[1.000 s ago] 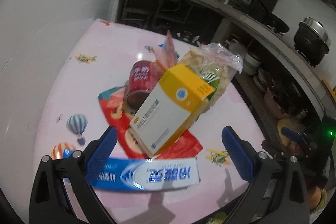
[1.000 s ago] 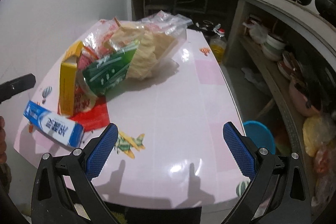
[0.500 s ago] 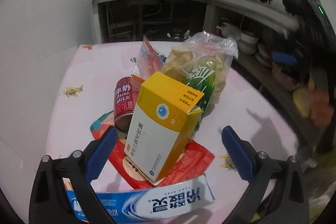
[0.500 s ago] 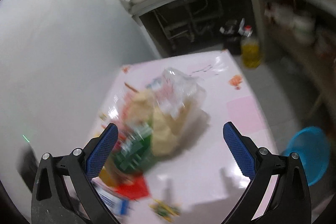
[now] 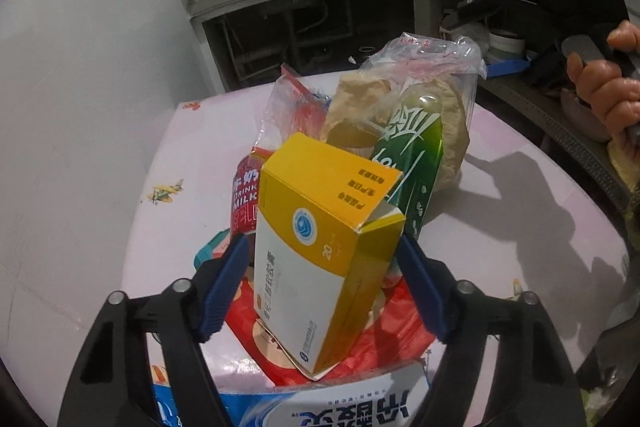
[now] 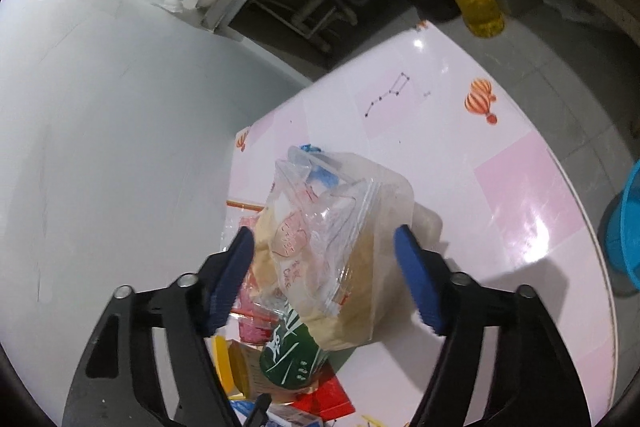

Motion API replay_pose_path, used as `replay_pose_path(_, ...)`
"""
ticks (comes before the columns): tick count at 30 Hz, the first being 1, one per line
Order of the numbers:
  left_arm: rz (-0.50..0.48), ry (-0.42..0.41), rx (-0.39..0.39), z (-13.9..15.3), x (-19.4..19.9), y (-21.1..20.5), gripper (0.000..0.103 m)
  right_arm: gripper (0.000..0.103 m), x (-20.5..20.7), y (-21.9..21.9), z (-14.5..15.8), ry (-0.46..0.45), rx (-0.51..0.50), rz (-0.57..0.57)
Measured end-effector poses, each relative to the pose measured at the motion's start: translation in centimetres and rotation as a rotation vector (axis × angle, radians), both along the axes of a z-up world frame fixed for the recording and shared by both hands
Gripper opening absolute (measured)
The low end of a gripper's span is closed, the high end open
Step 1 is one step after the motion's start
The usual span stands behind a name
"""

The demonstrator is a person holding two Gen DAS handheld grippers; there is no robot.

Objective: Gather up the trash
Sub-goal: 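Grasp the yellow medicine box with the left gripper while the right gripper grasps a plastic bag, then lift the yellow box with the left gripper while the right gripper lifts the bag toward the wastebasket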

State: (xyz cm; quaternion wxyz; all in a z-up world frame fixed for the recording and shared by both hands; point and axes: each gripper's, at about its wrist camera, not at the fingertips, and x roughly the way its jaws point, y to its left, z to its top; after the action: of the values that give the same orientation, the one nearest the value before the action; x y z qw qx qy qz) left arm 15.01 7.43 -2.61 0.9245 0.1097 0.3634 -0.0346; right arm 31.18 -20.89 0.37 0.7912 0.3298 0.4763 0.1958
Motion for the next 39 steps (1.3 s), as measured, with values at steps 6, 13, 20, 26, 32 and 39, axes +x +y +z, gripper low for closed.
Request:
replay_pose_path(6, 0.005, -0.011, -0.019, -0.1, -0.5, 0.4, 0.05, 0.041, -1.1, -0.4, -0.1, 0.021, 0.021, -0.013)
replay_pose_path(13, 0.033, -0.051, -0.05, 0.8, -1.3, 1.5, 0.036, 0.024, -1.8, -1.3, -0.3, 0.03, 0.069, -0.033)
replay_pose_path(20, 0.065, -0.105, -0.126, 1.8, -2.3, 3.2, 0.031, 0.02, -2.8, -1.9, 0.0, 0.007, 0.139, -0.058)
replay_pose_path(26, 0.076, -0.166, -0.218, 3.0, -3.2, 4.7, 0.031, 0.014, -4.0, -2.9, 1.3, -0.051, 0.224, -0.065)
replay_pose_path(32, 0.087, -0.224, -0.288, 4.3, -4.3, 5.4, 0.03, 0.014, -5.2, -3.4, 4.0, -0.148, 0.21, -0.076)
replay_pose_path(39, 0.08, -0.309, -0.344, 6.6, -6.5, 5.7, 0.03, 0.014, -6.8, -4.6, 5.4, -0.212, 0.225, -0.079)
